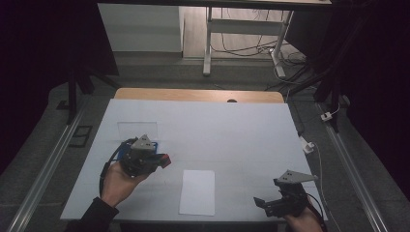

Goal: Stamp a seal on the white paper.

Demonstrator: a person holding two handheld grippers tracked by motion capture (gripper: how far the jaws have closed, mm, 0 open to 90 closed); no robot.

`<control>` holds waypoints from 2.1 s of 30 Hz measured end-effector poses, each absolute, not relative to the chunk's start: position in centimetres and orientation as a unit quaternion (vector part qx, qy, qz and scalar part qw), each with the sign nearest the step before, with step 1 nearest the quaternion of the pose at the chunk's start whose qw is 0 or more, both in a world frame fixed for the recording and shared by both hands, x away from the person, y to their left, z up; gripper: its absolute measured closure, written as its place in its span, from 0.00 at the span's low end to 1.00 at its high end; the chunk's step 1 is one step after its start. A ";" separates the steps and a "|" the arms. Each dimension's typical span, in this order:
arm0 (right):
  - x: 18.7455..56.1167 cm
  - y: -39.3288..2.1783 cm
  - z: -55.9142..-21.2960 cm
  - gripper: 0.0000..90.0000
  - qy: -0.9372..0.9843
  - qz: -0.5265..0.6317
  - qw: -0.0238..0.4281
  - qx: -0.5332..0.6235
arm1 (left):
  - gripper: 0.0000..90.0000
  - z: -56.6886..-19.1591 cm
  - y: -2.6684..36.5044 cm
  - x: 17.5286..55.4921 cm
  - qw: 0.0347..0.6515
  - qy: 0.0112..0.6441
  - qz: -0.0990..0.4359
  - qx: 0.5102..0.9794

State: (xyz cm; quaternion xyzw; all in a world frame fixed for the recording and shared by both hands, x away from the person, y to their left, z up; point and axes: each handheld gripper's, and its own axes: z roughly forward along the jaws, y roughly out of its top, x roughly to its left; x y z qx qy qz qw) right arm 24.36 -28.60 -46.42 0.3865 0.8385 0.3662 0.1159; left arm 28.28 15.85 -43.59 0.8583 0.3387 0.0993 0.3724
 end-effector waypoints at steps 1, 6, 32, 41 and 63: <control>24.4 -28.6 -46.4 0.00 0.839 0.365 0.116 0.386 | 0.88 -43.6 15.7 28.2 0.372 0.336 0.098 0.860; 24.3 -28.6 -46.4 0.00 0.839 0.364 0.116 0.386 | 0.88 -43.7 14.6 28.1 0.370 0.322 0.089 0.867; 24.4 -28.6 -46.4 0.00 0.839 0.363 0.116 0.387 | 0.88 -46.4 8.3 28.0 0.352 0.257 0.054 0.899; 24.4 -28.6 -46.4 0.00 0.840 0.362 0.117 0.387 | 0.88 -47.9 6.7 28.3 0.338 0.241 0.048 0.909; 24.3 -28.5 -46.4 0.00 0.842 0.360 0.118 0.385 | 0.88 -50.5 5.9 28.9 0.320 0.232 0.045 0.917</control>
